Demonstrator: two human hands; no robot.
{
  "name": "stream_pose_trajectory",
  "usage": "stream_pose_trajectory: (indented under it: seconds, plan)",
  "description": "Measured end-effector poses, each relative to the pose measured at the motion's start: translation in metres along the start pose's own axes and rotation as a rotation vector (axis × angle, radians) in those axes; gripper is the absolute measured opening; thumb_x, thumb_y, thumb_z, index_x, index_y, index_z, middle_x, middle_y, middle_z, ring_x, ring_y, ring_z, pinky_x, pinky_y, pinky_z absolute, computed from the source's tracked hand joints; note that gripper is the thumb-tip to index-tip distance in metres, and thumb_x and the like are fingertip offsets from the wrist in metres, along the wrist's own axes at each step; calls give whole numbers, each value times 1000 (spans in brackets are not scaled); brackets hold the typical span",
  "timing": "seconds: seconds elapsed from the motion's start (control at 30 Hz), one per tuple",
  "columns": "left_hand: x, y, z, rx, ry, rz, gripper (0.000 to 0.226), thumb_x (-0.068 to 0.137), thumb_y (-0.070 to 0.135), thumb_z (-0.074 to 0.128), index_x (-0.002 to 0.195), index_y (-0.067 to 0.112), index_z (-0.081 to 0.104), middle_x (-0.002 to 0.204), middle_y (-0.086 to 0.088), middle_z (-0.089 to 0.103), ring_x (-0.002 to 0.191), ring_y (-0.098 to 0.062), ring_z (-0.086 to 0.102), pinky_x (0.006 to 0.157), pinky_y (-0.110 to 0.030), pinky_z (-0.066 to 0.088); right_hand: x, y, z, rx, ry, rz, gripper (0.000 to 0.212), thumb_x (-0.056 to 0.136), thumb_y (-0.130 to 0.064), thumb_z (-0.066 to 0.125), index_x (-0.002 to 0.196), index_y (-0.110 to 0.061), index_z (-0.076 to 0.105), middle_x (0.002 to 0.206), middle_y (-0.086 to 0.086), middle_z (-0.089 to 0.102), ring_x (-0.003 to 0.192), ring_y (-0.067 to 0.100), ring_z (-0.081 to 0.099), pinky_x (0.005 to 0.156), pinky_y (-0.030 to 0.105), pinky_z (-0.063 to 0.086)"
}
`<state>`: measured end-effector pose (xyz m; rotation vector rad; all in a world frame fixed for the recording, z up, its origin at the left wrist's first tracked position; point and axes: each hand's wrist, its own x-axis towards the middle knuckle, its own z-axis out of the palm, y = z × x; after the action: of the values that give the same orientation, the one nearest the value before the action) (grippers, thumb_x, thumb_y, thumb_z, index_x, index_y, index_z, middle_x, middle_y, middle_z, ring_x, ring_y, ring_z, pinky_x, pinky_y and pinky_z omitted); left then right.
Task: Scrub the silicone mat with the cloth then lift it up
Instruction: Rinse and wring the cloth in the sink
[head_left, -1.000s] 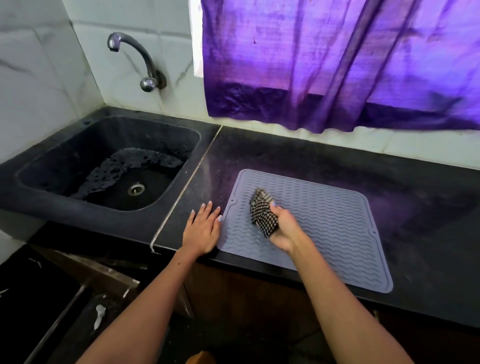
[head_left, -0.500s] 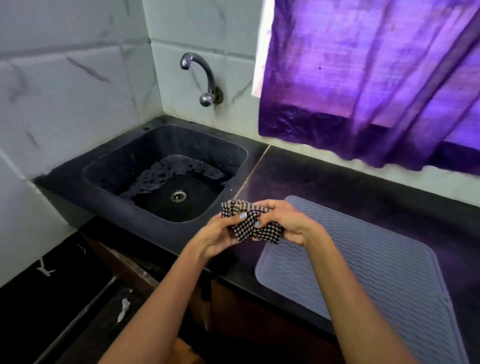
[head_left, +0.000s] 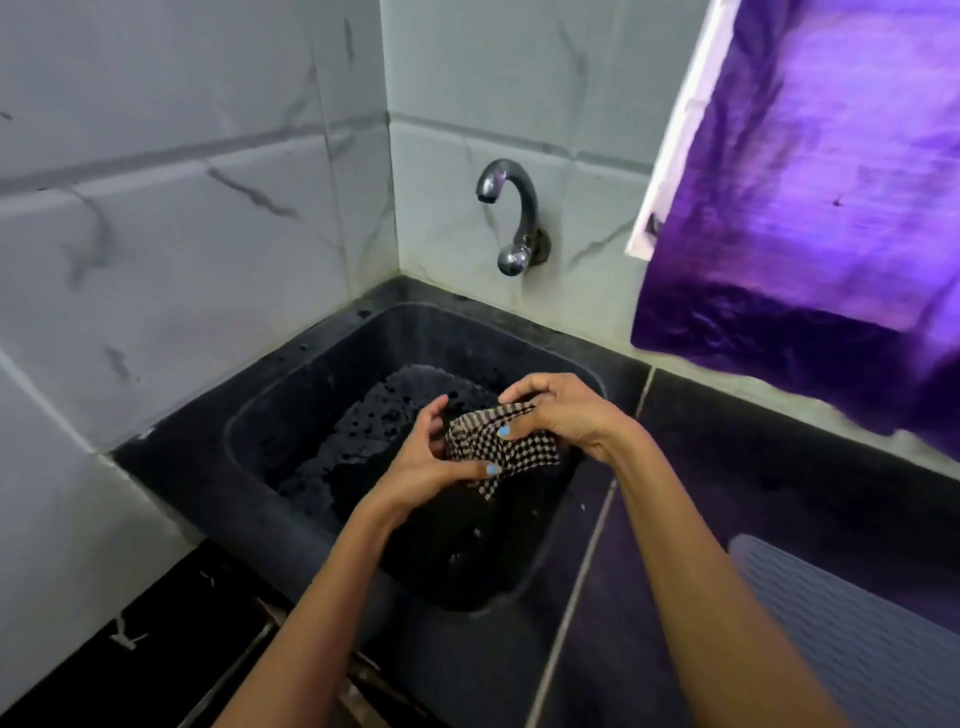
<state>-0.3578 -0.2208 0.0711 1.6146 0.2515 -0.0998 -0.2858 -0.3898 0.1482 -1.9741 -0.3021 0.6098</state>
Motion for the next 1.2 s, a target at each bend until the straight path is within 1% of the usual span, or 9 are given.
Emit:
stream_pose_trajectory:
  seconds: [0.1,0.2,0.27,0.37,0.57,0.73,0.93,1.03,1.2]
  plan:
    - [38,16,-28,209,-68,123,110,45,44,90,140,30,38,134,17,45,128,-3,38,106,-30,33,44,-22,7,-109,-61,-46,43,59,1,79,93,-22,65,87,7,67,82,18,62,79,37,52]
    - [75,26,-49,128,-198,151,58,58,27,87,110,16,64,104,0,71,100,-16,66,90,-35,52,84,-44,13,-118,-65,-94,51,59,0,81,102,-21,62,87,3,67,80,13,61,79,32,52]
    - [95,27,-60,2,-135,164,26,72,9,78,96,12,67,90,-5,73,85,-18,70,78,-33,56,109,-52,17,-73,75,-120,52,59,-10,85,103,-20,59,93,-1,64,85,10,60,78,28,50]
    - [124,28,-74,-129,-68,128,16,82,4,68,95,13,65,88,-4,72,81,-17,69,73,-30,57,150,-48,30,76,264,-32,53,56,-33,87,96,-22,54,100,-2,62,94,11,60,84,32,52]
    - [188,15,-91,-362,124,-5,28,88,-1,57,112,11,56,103,-11,66,97,-27,63,84,-40,53,205,-17,68,306,213,237,41,76,-22,75,109,-16,52,108,7,62,101,19,59,78,40,54]
    - [244,16,-100,-509,244,-204,25,91,-1,44,114,2,54,101,-16,63,84,-25,62,72,-35,52,254,-8,84,22,517,3,21,75,-21,75,92,-22,63,85,3,70,83,16,65,77,33,52]
    - [307,28,-126,-520,255,-318,21,89,-3,37,93,0,57,89,-15,61,76,-25,59,69,-36,50,316,-17,84,-40,550,-113,14,80,-8,68,91,-18,70,89,-4,70,90,11,65,88,30,51]
    - [338,33,-138,-538,289,-337,23,92,0,40,107,-3,56,100,-19,61,77,-26,59,66,-36,51,350,-20,82,-99,579,-200,25,78,3,64,88,-19,71,98,0,67,95,12,63,93,26,48]
    - [385,29,-154,-614,324,-375,73,72,37,69,132,3,46,124,-19,59,99,-31,63,61,-32,54,388,-24,79,-258,501,-332,25,80,2,61,92,-16,73,105,0,58,97,7,53,86,8,33]
